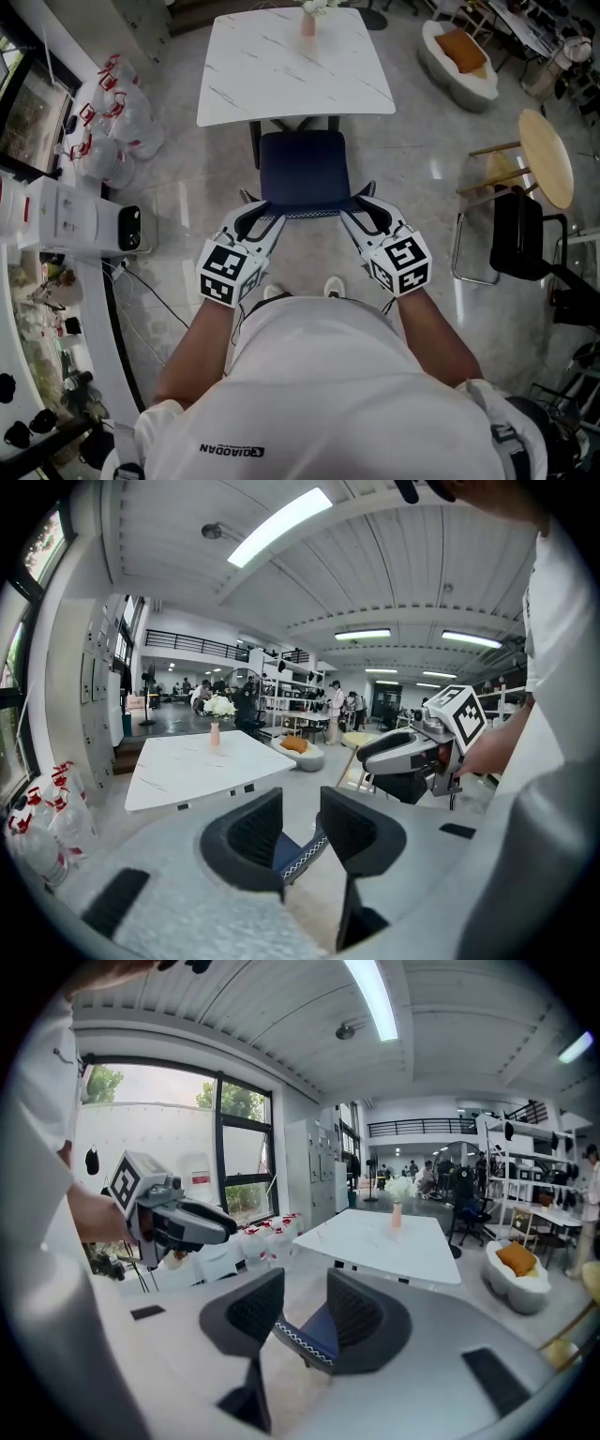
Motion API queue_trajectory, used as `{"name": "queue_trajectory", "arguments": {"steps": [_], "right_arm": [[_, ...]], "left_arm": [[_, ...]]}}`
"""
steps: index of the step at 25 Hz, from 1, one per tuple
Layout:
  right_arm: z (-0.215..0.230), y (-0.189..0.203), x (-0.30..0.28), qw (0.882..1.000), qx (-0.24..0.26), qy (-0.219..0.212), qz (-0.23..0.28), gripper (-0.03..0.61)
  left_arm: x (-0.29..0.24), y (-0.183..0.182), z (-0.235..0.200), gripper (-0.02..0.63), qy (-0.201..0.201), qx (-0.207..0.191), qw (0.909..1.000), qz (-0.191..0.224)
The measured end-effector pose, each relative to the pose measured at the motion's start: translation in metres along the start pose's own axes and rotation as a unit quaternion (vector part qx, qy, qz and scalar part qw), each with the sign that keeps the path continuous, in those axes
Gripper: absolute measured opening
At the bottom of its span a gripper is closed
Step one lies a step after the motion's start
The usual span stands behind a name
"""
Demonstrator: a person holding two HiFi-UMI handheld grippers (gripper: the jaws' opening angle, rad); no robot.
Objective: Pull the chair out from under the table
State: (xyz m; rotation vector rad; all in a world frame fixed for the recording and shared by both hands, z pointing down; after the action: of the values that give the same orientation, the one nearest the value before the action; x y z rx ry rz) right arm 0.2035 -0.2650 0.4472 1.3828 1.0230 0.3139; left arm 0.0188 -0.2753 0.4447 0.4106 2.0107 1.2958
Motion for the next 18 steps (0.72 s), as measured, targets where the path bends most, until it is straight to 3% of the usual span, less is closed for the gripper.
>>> {"name": "queue_trajectory", "arguments": {"steps": [18], "right_arm": [[-0.002,0.007,-0.002,0.999,0.032,-0.01,-0.018,0.161]], "left_arm": [[-0.009,0.005,0.004,0.158,0.005,-0.01,0.9998,-0.016]]}}
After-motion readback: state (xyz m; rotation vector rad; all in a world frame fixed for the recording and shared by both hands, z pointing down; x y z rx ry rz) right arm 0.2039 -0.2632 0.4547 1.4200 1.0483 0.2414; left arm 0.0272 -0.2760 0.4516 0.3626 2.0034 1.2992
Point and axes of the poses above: the fingertips, and each gripper's own axes: x backward along the fingers, z to its right, y out of its underside, the point moved 4 cm from there along x, backward along the fingers, and after that the axes turned 11 degrees about x, right-handed, at the moved point
